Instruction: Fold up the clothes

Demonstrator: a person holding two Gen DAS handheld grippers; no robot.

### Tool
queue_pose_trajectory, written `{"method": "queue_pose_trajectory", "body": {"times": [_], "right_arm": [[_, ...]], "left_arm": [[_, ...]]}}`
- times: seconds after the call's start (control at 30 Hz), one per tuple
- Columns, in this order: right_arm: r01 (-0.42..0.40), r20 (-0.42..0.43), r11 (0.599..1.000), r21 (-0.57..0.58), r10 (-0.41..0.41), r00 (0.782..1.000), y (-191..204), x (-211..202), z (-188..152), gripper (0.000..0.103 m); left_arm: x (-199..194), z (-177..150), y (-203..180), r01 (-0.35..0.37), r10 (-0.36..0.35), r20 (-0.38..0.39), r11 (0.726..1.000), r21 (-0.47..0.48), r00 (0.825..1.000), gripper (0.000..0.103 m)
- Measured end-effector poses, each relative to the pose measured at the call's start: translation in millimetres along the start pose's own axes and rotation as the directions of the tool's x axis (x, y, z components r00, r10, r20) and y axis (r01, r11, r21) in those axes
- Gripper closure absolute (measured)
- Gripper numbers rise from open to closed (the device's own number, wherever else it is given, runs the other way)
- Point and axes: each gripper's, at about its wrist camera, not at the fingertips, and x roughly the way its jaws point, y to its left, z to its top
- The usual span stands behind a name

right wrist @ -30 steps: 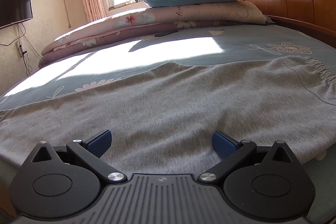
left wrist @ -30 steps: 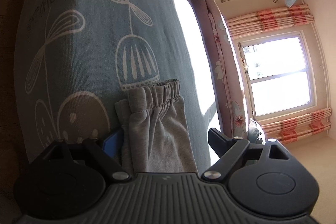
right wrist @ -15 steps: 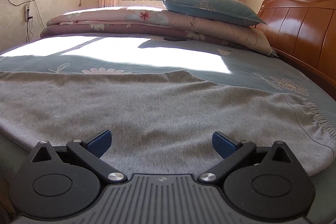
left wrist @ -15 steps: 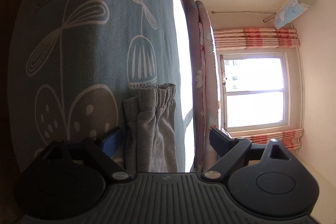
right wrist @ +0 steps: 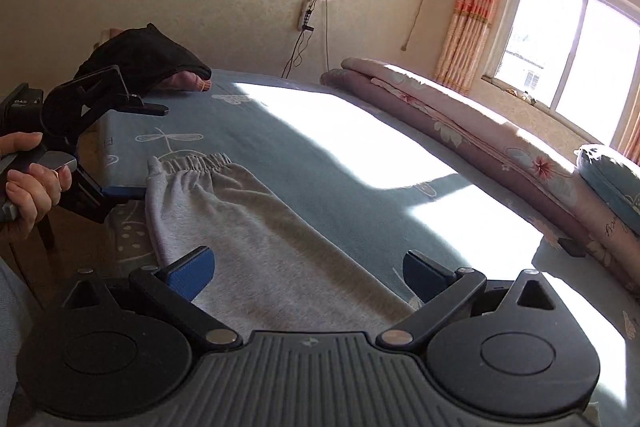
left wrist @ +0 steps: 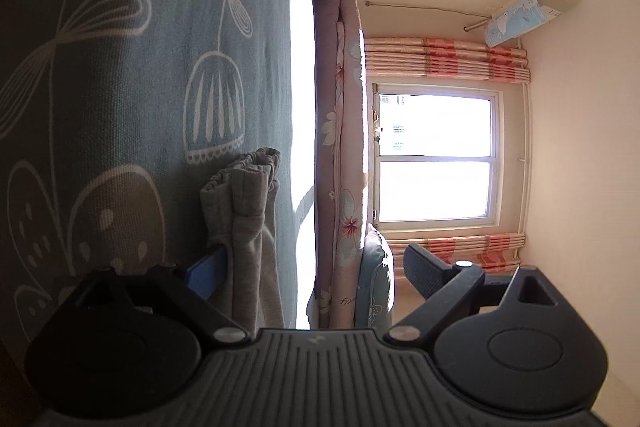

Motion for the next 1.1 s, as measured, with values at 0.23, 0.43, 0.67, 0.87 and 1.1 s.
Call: {"method": "queue_pose_trajectory", "body": {"times": [0.23,0.43,0.67,0.87,1.1], "right_arm": [[-0.126,-0.054,0.951,-0.283,0.116,0.992,96,62,22,0.04],[-0.071,-0.079,0.911,-0.406,0.043,0.996,128,93,13,0.065],[-0.018,-0.061,0.916,-0.401,-0.006,0.998,129,89,13,0.094],[-0.031,-0.049,0.951,-0.309,0.016,0.999,113,78,23,0.094],[-0.035,-0.032,0.954,-0.299,0.026,0.999,114,66,18,0.094]], "left_arm": [[7,2,-4,0.028,-0.027,-0.022,0.999,0.027,0.999,0.009],[5,3,0,0.035,-0.035,-0.034,0.999,0.012,0.999,0.009],[-7,-4,3,-0.03,0.03,0.004,1.0,-0.001,1.0,0.009],[-2,-5,13,-0.042,0.041,-0.017,0.997,-0.072,0.999,0.009],[29,-9,-12,-0.162,0.168,-0.096,0.985,0.061,0.981,0.002]]}}
